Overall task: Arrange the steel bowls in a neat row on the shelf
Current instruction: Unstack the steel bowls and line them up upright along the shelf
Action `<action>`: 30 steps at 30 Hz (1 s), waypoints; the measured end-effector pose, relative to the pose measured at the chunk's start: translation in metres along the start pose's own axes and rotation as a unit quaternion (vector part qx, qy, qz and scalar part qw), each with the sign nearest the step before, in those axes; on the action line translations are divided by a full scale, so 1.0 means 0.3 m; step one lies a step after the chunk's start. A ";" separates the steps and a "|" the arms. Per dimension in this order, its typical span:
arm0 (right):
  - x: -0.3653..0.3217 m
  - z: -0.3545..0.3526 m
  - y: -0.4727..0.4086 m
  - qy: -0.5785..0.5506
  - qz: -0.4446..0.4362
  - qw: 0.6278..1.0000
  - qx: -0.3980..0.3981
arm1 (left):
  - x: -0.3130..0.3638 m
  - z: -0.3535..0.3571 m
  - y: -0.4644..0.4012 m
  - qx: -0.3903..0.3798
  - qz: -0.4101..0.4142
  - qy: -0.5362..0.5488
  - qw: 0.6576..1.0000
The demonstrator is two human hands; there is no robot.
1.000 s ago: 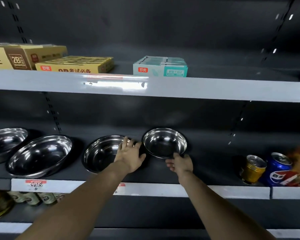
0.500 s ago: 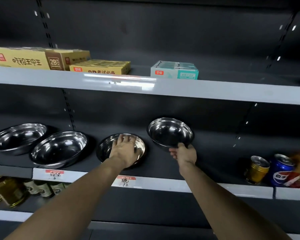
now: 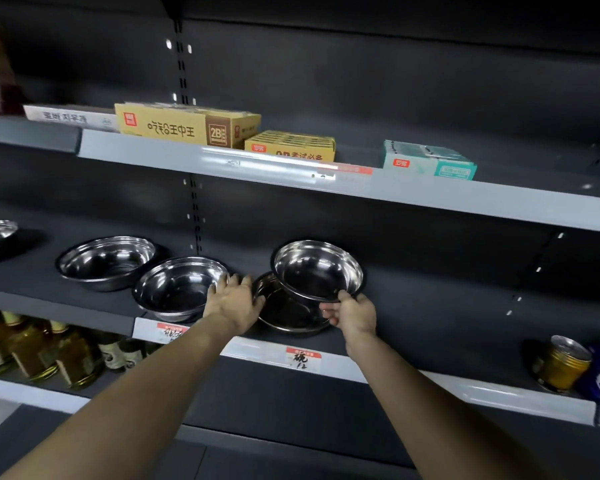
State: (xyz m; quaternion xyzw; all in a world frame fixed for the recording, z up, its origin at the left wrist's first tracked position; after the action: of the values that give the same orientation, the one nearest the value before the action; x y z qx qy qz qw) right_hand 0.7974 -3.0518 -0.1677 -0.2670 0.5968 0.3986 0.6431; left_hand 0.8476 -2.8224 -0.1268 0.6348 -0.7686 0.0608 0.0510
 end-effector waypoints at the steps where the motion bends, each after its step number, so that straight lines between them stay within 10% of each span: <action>1: 0.010 0.012 0.011 0.006 0.007 1.000 -0.005 | -0.017 0.001 0.005 -0.002 -0.003 0.000 1.000; 30: 0.131 0.019 0.051 0.167 0.010 0.986 0.020 | -0.089 0.062 0.026 -0.042 0.012 0.020 0.999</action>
State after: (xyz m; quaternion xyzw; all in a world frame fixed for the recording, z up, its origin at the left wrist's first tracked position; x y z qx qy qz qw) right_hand 0.7867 -3.0313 -0.2033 -0.3114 0.7062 0.3426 0.5356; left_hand 0.8450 -2.7981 -0.1494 0.6216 -0.7768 0.0417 0.0926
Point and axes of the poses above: each hand's wrist, its own y-axis away from the middle knuckle, its own z-axis out of the palm, x = y × z, the point moved 6 cm from there along -y, towards the middle knuckle, and after that the axes turned 2 degrees about -y, right-handed, at the moved point
